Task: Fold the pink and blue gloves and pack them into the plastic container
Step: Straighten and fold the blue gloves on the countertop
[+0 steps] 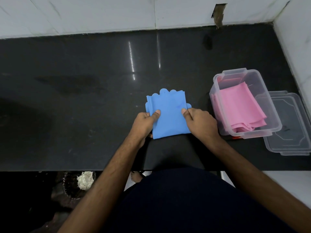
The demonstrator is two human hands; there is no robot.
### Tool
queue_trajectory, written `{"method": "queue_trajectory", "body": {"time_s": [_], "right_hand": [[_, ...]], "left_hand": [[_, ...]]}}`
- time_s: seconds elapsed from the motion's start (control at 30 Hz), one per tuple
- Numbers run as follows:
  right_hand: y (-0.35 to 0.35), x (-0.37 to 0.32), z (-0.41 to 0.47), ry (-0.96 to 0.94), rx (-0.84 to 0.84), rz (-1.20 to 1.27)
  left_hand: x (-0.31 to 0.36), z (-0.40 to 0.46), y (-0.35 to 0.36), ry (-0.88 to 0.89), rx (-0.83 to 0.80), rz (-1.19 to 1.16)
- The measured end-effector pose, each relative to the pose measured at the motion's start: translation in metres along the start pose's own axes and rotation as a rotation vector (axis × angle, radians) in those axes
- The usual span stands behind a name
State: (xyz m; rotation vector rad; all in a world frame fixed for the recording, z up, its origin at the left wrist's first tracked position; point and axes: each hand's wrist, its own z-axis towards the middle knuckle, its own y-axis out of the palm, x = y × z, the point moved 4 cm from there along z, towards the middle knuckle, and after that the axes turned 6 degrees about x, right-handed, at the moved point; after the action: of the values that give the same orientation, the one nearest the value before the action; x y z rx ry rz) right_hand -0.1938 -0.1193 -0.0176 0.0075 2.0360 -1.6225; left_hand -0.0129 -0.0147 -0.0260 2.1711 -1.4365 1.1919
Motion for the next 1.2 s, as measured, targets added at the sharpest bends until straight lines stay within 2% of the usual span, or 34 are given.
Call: {"method": "queue_trajectory", "body": {"time_s": [0.07,0.13,0.27,0.37,0.43,0.57,0.67,0.73,0.8,0.87,0.93,1.0,1.1,1.2], "right_hand": [[-0.001,0.0,0.0,0.015,0.001,0.001],[0.0,0.0,0.0,0.027,0.003,0.005],[0.002,0.001,0.0,0.029,0.026,0.005],[0.002,0.0,-0.003,0.028,0.043,0.017],[0.003,0.0,-0.002,0.04,0.046,0.023],[-0.004,-0.004,-0.011,0.022,0.136,0.022],[-0.014,-0.017,-0.026,-0.127,0.321,-0.01],[-0.012,-0.031,-0.036,-0.277,0.382,-0.052],[0.0,-0.048,-0.043,-0.4,0.353,-0.111],[0.019,-0.06,-0.043,-0.421,0.239,-0.169],[0.032,-0.056,-0.039,-0.378,0.14,-0.211],[0.036,-0.038,-0.036,-0.319,0.118,-0.197],[0.036,-0.015,-0.037,-0.22,0.098,-0.126],[0.034,-0.016,-0.035,-0.199,0.071,-0.006]], "left_hand": [[0.0,-0.002,-0.002,-0.005,0.012,-0.044],[-0.001,-0.008,-0.005,0.091,0.056,-0.058],[-0.014,-0.033,-0.005,0.385,0.191,0.127],[-0.017,-0.036,-0.004,0.473,0.303,0.305],[-0.01,-0.032,-0.005,0.468,0.342,0.379],[-0.004,-0.02,-0.004,0.39,0.3,0.401],[-0.004,-0.012,-0.011,0.317,0.26,0.379],[-0.005,-0.008,-0.013,0.281,0.228,0.322],[-0.006,-0.007,-0.013,0.269,0.212,0.291],[-0.007,-0.006,-0.014,0.242,0.195,0.257],[-0.008,-0.006,-0.014,0.192,0.165,0.169],[-0.009,-0.006,-0.013,0.165,0.157,0.107],[-0.009,-0.008,-0.013,0.173,0.191,0.13],[-0.006,-0.01,-0.013,0.193,0.217,0.19]]}}
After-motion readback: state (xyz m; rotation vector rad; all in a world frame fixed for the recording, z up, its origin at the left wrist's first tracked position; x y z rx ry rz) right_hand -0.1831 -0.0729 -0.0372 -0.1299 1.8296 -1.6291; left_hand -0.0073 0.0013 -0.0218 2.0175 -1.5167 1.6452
